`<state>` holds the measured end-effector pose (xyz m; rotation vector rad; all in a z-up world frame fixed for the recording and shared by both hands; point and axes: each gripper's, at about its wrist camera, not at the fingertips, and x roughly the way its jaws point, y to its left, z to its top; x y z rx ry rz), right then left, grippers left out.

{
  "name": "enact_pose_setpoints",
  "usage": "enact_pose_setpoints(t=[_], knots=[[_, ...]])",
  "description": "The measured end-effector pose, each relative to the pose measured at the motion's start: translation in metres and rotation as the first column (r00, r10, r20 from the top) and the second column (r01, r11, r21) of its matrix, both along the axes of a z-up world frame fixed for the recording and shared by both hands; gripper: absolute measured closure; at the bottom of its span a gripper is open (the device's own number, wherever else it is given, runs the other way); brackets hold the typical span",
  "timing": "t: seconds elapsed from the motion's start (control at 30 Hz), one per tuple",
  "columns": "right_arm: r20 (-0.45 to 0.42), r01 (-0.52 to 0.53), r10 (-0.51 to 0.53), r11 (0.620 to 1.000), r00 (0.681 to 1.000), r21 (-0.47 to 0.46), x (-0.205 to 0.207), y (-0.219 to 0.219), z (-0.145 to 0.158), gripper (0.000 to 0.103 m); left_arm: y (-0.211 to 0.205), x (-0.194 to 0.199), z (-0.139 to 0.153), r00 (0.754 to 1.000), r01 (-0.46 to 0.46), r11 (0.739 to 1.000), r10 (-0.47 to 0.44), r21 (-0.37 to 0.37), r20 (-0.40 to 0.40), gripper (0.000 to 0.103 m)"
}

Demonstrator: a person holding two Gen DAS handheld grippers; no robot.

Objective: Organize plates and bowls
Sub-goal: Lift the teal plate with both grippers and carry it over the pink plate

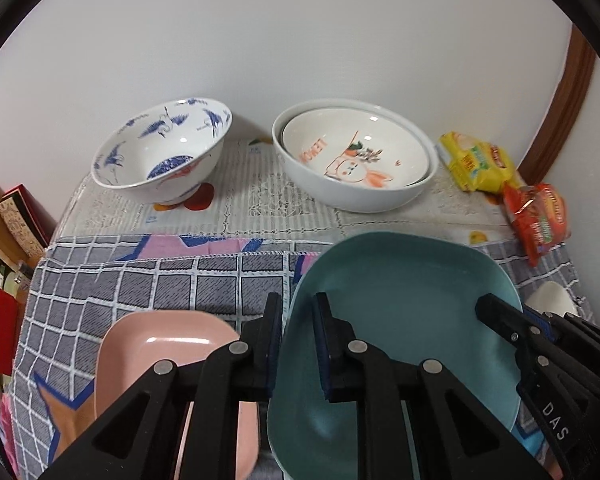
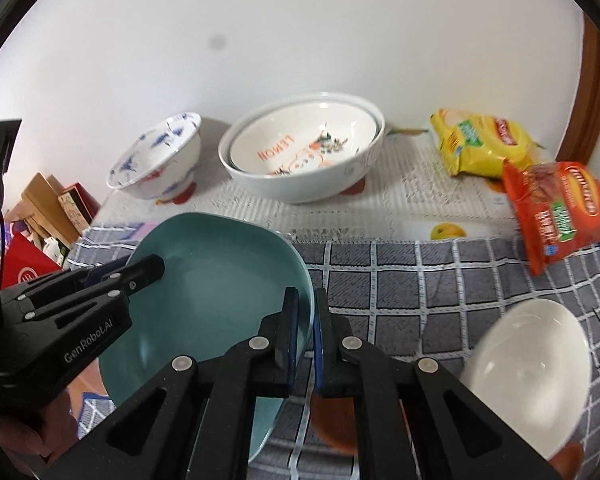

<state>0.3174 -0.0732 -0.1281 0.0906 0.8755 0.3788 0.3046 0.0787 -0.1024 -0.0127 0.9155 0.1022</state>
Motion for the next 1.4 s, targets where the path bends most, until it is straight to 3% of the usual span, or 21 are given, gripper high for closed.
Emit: enact_pose_setpoints(t=[0.6,0.93,1.4], knots=[[0.086,0.020,-0.021,1.000,0.996,0.015,-0.091,-0.017,0.062,0.097,-0.010,-0.096,0.053,0.996,-0.022,1.000,0.023,-0.001,0.081,0.088],[0.102,-0.004,0.001,1.000,0.995,0.024,-0.118,-0.002,0.069,0.097,0.008,-0.126,0.057,0.994,-0.055,0.998,0.055,-0.004,0.096,0.088],[0.109,-0.044,0.042,0.999,0.993,0.010,-0.122,0.024,0.069,0.097,0.035,-0.135,0.055,0.991,-0.090,0.996,0.091,-0.019,0.099,0.088]])
